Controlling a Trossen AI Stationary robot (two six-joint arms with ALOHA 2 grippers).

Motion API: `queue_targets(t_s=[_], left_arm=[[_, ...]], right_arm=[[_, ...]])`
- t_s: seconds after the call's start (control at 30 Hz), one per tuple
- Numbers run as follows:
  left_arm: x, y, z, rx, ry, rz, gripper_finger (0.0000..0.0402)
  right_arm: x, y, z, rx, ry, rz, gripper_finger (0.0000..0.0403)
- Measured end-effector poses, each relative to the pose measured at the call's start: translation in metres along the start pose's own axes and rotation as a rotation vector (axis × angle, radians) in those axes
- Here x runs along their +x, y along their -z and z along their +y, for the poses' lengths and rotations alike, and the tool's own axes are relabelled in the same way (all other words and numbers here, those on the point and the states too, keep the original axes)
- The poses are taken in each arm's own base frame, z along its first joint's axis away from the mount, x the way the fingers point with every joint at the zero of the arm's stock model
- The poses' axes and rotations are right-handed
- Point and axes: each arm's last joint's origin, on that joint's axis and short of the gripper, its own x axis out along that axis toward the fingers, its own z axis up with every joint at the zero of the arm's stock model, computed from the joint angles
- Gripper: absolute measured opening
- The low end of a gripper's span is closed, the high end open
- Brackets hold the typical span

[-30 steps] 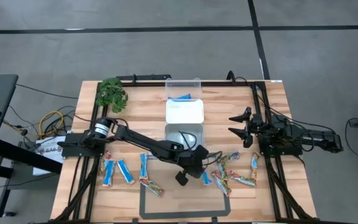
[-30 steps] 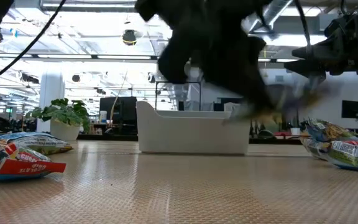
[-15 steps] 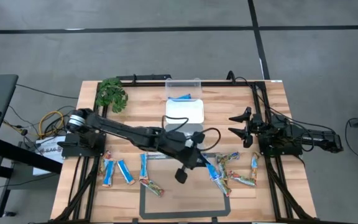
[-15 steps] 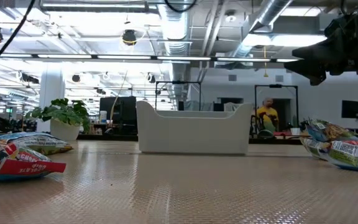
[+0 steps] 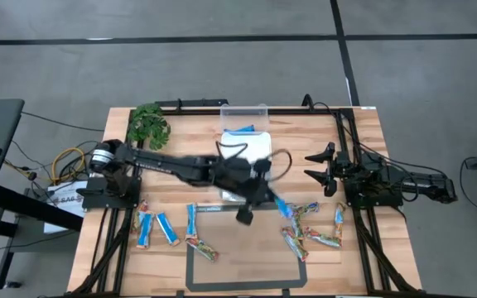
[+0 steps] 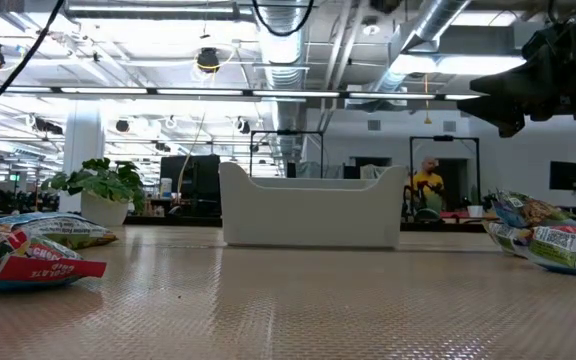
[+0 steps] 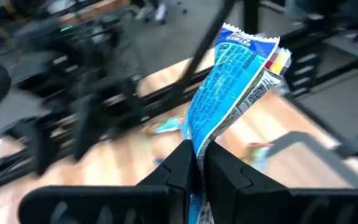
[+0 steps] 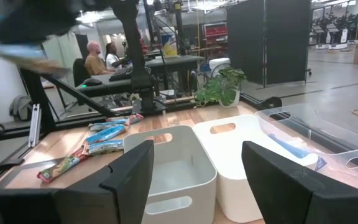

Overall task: Pick and place Granola Bars by type
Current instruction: Put the blue granola bar into the transparent bin

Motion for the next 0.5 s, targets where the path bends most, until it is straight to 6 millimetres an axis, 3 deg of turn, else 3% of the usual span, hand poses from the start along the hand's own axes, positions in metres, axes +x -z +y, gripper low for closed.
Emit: queue_targets(t_s=[0.23, 0.5], left_arm=[[-0.015, 0.028, 0.076, -0.064, -0.176, 0.050, 0.0027], [-0.059, 0.072, 0.171, -0.151, -0.454, 0.131, 0.0027]], right_arm=[[0.000, 0.000, 0.000, 0.000, 0.000, 0.000, 0.0240], [0.000, 0.000, 0.000, 0.000, 0.000, 0.000, 0.0240]])
